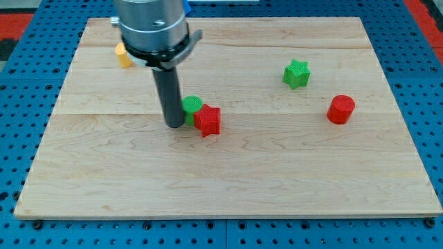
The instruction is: Push the red star upwards
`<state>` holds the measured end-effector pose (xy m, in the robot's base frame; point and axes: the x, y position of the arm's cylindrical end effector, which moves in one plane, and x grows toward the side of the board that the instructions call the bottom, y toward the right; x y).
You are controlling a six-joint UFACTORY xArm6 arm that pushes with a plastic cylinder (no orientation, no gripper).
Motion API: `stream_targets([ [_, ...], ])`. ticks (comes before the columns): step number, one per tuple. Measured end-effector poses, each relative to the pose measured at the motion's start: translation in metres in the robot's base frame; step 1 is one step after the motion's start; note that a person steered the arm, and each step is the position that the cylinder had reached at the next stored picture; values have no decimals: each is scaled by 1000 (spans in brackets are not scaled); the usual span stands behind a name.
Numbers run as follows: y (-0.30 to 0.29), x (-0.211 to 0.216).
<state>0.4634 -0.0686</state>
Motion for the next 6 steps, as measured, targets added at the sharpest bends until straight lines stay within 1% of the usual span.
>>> stream_targets([
  [1,-30,16],
  [2,-7,63],
  [3,44,75],
  [5,40,-20],
  [6,50,-2],
])
